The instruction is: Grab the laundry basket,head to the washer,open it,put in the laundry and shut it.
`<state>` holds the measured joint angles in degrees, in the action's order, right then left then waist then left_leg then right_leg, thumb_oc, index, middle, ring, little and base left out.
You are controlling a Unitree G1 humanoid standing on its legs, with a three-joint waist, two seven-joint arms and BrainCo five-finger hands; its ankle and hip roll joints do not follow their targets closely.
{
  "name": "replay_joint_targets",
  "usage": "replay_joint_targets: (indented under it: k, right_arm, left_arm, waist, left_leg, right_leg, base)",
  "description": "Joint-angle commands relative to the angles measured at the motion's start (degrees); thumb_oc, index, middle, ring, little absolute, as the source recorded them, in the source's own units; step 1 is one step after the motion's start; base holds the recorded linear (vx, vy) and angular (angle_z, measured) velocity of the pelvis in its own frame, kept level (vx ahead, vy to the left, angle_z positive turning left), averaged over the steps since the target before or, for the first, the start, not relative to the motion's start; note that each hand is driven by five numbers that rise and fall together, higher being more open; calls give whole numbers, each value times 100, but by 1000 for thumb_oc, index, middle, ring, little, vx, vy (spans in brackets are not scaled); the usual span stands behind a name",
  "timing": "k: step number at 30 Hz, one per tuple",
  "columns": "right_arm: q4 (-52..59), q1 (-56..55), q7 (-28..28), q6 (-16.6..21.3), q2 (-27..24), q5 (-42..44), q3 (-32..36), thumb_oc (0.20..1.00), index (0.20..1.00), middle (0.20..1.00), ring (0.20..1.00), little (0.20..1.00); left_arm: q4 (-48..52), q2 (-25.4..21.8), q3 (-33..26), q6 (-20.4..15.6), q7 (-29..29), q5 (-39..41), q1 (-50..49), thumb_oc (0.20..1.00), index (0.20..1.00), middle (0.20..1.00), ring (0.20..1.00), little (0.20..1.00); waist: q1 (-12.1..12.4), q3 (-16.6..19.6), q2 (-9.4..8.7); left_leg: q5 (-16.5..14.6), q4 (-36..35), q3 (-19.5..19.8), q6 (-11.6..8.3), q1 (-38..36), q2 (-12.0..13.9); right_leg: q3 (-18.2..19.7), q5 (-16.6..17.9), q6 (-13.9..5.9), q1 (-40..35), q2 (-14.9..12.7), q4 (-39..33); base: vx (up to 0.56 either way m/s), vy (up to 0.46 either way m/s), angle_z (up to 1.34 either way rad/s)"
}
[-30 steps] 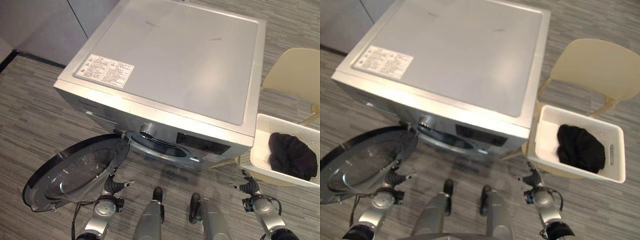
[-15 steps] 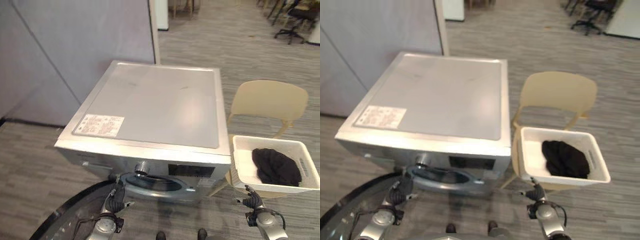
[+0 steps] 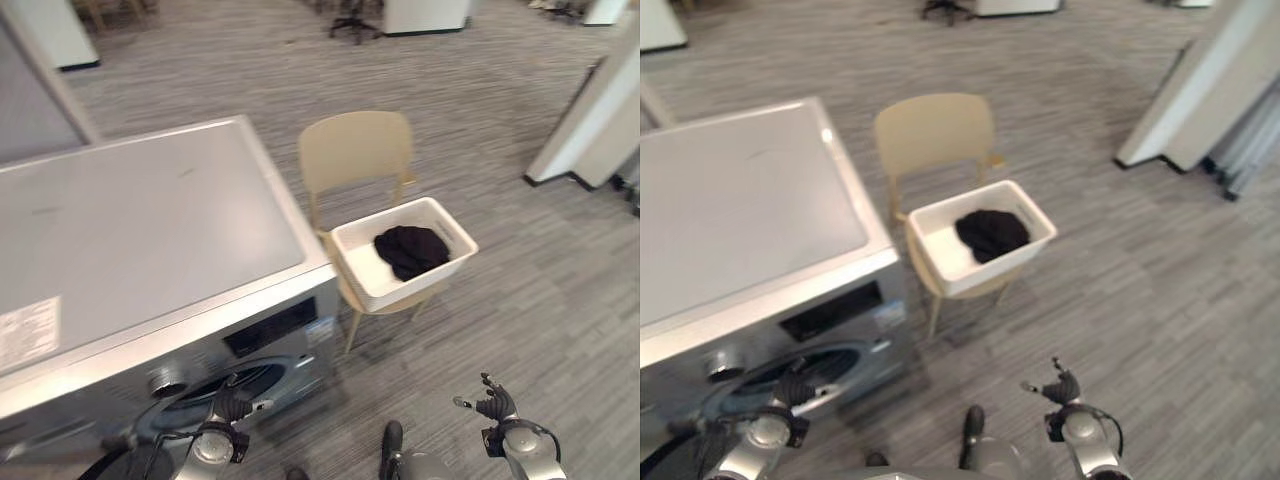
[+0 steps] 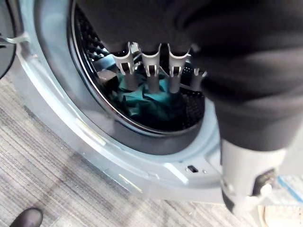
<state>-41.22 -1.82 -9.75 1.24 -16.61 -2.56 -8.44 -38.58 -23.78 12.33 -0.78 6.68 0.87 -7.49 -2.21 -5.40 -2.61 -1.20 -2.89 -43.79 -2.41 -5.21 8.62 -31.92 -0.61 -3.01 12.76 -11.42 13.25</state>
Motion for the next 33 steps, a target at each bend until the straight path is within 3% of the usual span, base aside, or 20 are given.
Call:
replay_joint_targets:
  k: [1, 2, 4, 6, 7, 8, 9, 10, 11, 13, 14, 15, 16, 19, 20, 21, 25, 28, 30, 33]
  right_arm:
    - [292, 125, -123, 135, -323, -290, 22, 1000, 1000, 1000, 1000, 1000]
    - [340, 83, -133, 116, -333, -286, 22, 1000, 1000, 1000, 1000, 1000]
    - [349, 69, -148, 104, -390, -324, 4, 1000, 1000, 1000, 1000, 1000]
    - [479, 121, -197, 141, -547, -303, -46, 1000, 1000, 1000, 1000, 1000]
    - [557, 186, -196, 139, -662, -314, -118, 1000, 1000, 1000, 1000, 1000]
    - [561, 185, -194, 135, -665, -313, -110, 1000, 1000, 1000, 1000, 1000]
    - [623, 199, -178, 159, -692, -290, -145, 1000, 1000, 1000, 1000, 1000]
    - [599, 236, -163, 178, -690, -288, -167, 1000, 1000, 1000, 1000, 1000]
    - [598, 235, -163, 179, -689, -288, -166, 1000, 1000, 1000, 1000, 1000]
    - [558, 214, -192, 189, -692, -240, -127, 1000, 1000, 1000, 1000, 1000]
    - [484, 190, -207, 192, -692, -219, -111, 1000, 1000, 1000, 1000, 1000]
    - [483, 190, -207, 193, -693, -219, -111, 1000, 1000, 1000, 1000, 1000]
    - [383, 193, -220, 183, -694, -212, -100, 1000, 1000, 1000, 1000, 1000]
    - [308, 236, -267, 164, -696, -167, -98, 1000, 1000, 1000, 1000, 1000]
    - [318, 230, -225, 155, -681, -171, -87, 1000, 1000, 1000, 1000, 1000]
    - [317, 201, -208, 157, -634, -250, -112, 1000, 1000, 1000, 1000, 1000]
    - [260, 254, -161, 152, -510, -322, -163, 1000, 1000, 1000, 1000, 1000]
    - [267, 374, -144, 166, -400, -349, -245, 1000, 1000, 1000, 1000, 1000]
    - [325, 423, -127, 172, -376, -374, -251, 1000, 1000, 1000, 1000, 1000]
    - [422, 442, -128, 207, -377, -351, -222, 1000, 1000, 1000, 1000, 1000]
  left_arm:
    - [409, 32, 63, -346, -108, -344, 531, 1000, 1000, 1000, 1000, 1000]
    - [296, 110, 128, -327, -136, -375, 547, 1000, 1000, 1000, 1000, 1000]
    - [293, 148, 170, -337, -152, -375, 573, 1000, 1000, 1000, 1000, 1000]
    - [314, 261, 285, -353, -157, -306, 633, 1000, 1000, 1000, 1000, 1000]
    - [374, 303, 384, -364, -167, -235, 650, 1000, 1000, 1000, 1000, 1000]
    - [376, 303, 391, -361, -167, -231, 655, 1000, 1000, 1000, 1000, 1000]
    - [428, 320, 427, -396, -182, -197, 635, 1000, 1000, 1000, 1000, 1000]
    - [439, 375, 456, -387, -202, -171, 611, 1000, 1000, 1000, 1000, 1000]
    - [439, 375, 457, -387, -201, -171, 611, 1000, 1000, 1000, 1000, 1000]
    - [432, 377, 465, -370, -229, -140, 597, 1000, 1000, 1000, 1000, 1000]
    - [391, 377, 442, -356, -230, -170, 578, 1000, 1000, 1000, 1000, 1000]
    - [389, 378, 443, -357, -230, -170, 578, 1000, 1000, 1000, 1000, 1000]
    - [370, 384, 385, -327, -248, -136, 544, 1000, 1000, 1000, 1000, 1000]
    - [321, 391, 355, -308, -206, -98, 544, 1000, 1000, 1000, 1000, 1000]
    - [319, 388, 304, -294, -253, -70, 504, 1000, 1000, 1000, 1000, 1000]
    - [273, 401, 233, -288, -226, -75, 442, 1000, 1000, 1000, 1000, 1000]
    - [245, 357, 111, -287, -194, -18, 392, 1000, 1000, 1000, 1000, 1000]
    - [118, 295, -117, -287, -22, 149, 386, 1000, 1000, 1000, 1000, 1000]
    - [110, 279, -217, -298, 61, 206, 354, 1000, 1000, 1000, 1000, 1000]
    - [161, 260, -307, -324, 118, 225, 271, 1000, 1000, 1000, 1000, 1000]
  waist:
    - [-77, -97, -7]
    - [-197, -27, -22]
    - [-213, -51, -29]
    - [-170, -167, 36]
    - [-4, -266, 30]
    - [-21, -260, 44]
    - [94, -309, 27]
    - [176, -346, -61]
    - [181, -348, -61]
    - [271, -394, -65]
    - [325, -398, -11]
    - [325, -401, -15]
    - [415, -411, 41]
    - [479, -449, 85]
    - [507, -397, 119]
    - [535, -332, 97]
    - [638, -224, -28]
    - [725, -285, -94]
    - [736, -332, -39]
    - [679, -421, 33]
  left_leg:
    - [-456, 317, 1382, 231, 120, -116]
    - [-468, 608, 1252, 106, 57, 25]
    - [-456, 1043, 1225, 83, 131, 177]
    - [-200, 1955, 1527, -118, 418, 573]
    - [-93, 2547, 2362, -102, 848, 409]
    - [-125, 2612, 2398, -100, 900, 427]
    - [-366, 2712, 3001, 21, 1215, 15]
    - [-462, 2446, 3290, 188, 1451, -364]
    - [-467, 2447, 3285, 191, 1447, -364]
    - [-499, 2178, 3491, 247, 1800, -631]
    - [-191, 1651, 3634, 223, 1887, -775]
    - [-183, 1634, 3632, 223, 1874, -780]
    - [171, 1249, 3792, 160, 2097, -893]
    - [542, 1066, 3834, 71, 2355, -912]
    - [475, 807, 3746, 122, 2198, -856]
    - [417, 797, 3745, 239, 2059, -900]
    - [210, 888, 3663, 375, 1880, -940]
    - [-12, 939, 3604, 565, 1587, -983]
    - [-74, 896, 3709, 643, 1402, -973]
    - [-152, 817, 4022, 655, 1173, -1043]
  right_leg:
    - [334, 164, -515, -375, -184, -449]
    - [646, 105, -475, -450, 3, -703]
    - [750, 86, -423, -508, 82, -803]
    - [935, -89, -202, -691, 394, -943]
    - [1170, -202, -40, -800, 548, -1020]
    - [1146, -212, -36, -794, 555, -1019]
    - [1333, -252, -18, -860, 606, -1059]
    - [1519, -220, -32, -907, 603, -1113]
    - [1524, -223, -34, -909, 602, -1110]
    - [1690, -287, -43, -1039, 655, -1143]
    - [1834, -352, -34, -1176, 817, -1210]
    - [1834, -353, -35, -1182, 813, -1211]
    - [2000, -446, -15, -1326, 969, -1270]
    - [2105, -545, -4, -1440, 1072, -1287]
    - [2193, -628, -44, -1511, 1098, -1271]
    - [2203, -724, -126, -1638, 1018, -1215]
    - [2155, -787, -277, -1607, 792, -763]
    - [2047, -369, -576, -1182, 554, 339]
    - [2022, -87, -566, -742, 502, 791]
    - [1872, -189, -393, -376, 467, 544]
  base:
    - [165, -381, -134]
    - [169, -303, -84]
    - [165, -268, -82]
    - [178, -306, -97]
    - [144, -206, -61]
    - [177, -120, -76]
    - [126, -31, -112]
    - [129, -30, -134]
    - [129, -19, -123]
    - [234, 15, -65]
    - [243, 26, -30]
    - [326, 49, -13]
    - [155, 29, -19]
    - [235, 69, -28]
    - [416, 206, -42]
    - [320, 174, -47]
    - [269, 137, -25]
    - [218, 106, -33]
    - [190, 69, -4]
    - [202, -23, 50]
